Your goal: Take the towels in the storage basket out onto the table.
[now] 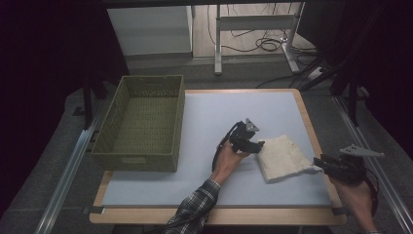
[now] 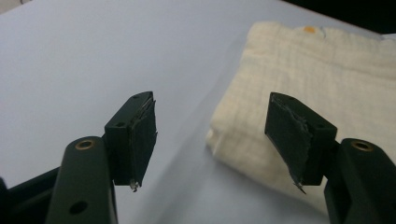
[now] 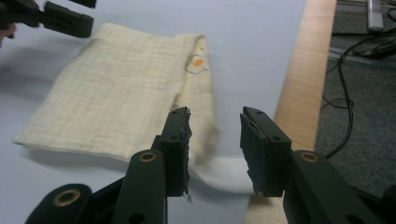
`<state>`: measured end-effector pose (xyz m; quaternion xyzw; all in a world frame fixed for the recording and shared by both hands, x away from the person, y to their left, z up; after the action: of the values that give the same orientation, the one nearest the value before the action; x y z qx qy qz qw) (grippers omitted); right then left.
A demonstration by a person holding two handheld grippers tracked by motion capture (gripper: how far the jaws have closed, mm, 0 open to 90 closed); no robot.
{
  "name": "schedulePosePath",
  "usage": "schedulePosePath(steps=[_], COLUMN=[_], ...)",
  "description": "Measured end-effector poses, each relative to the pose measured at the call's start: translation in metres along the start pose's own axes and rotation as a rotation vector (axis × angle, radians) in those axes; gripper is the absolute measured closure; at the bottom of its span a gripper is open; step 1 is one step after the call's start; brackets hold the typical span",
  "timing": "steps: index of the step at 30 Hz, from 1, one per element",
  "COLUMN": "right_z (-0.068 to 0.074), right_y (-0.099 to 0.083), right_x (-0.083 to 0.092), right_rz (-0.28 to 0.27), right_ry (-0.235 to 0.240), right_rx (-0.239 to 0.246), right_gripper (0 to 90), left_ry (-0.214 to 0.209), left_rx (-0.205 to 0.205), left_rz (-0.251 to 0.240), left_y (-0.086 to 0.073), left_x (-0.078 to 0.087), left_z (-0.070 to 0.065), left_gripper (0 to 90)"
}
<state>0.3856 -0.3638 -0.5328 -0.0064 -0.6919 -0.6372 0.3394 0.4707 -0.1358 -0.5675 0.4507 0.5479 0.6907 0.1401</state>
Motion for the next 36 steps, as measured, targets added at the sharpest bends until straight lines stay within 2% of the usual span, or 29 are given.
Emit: schedulePosePath(steps=[7,14,18,22,25,28,31,32,34,36], right_z=[0.021,0.029,0.035,0.038,0.034,0.023,0.010,0.010,0.002,-0.002], right_y=[0.001,-0.025,-0.027,-0.012,0.002,0.009,-0.001,-0.001,-0.016,-0.025], right_x=[-0.012,-0.041,-0.044,-0.035,-0.025,-0.019,-0.024,-0.024,-0.034,-0.040], right_rz=[0.023,0.102,0.104,0.062,0.031,0.023,0.061,0.061,0.096,0.119], right_ry=[0.057,0.083,0.080,0.078,0.069,0.045,0.026,0.026,0.025,0.026], right_rx=[0.018,0.002,0.031,0.050,0.055,0.044,0.018,0.018,-0.017,-0.031], right_gripper=[65.4,65.7,87.0,88.3,88.3,88.3,88.2,88.2,87.9,84.6], left_ry=[0.006,0.034,0.059,0.077,0.087,0.091,0.102,0.102,0.116,0.114], left_rx=[0.021,0.005,0.001,0.004,0.004,0.015,0.014,0.014,0.007,0.025], left_rz=[-0.001,0.046,0.074,0.097,0.109,0.114,0.135,0.135,0.149,0.142], left_y=[-0.010,-0.028,-0.041,-0.053,-0.061,-0.067,-0.078,-0.078,-0.085,-0.088], left_x=[0.010,0.024,0.037,0.050,0.059,0.067,0.074,0.074,0.078,0.082], left_z=[0.006,0.012,0.019,0.022,0.025,0.026,0.026,0.026,0.028,0.029], left_gripper=[32.6,23.7,20.7,20.0,19.9,19.9,19.6,19.7,19.7,19.2])
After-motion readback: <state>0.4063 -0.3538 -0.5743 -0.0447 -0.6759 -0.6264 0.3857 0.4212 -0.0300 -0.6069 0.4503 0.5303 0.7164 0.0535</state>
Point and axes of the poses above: each handheld gripper's, and its own axes: x roughly backward along the jaws, y roughly out of its top, z roughly to its left, the point moved 10 cm from there along -x, roughly forward along the jaws, and after that the axes turned 9 degrees about -z, right-handed, at the moved point
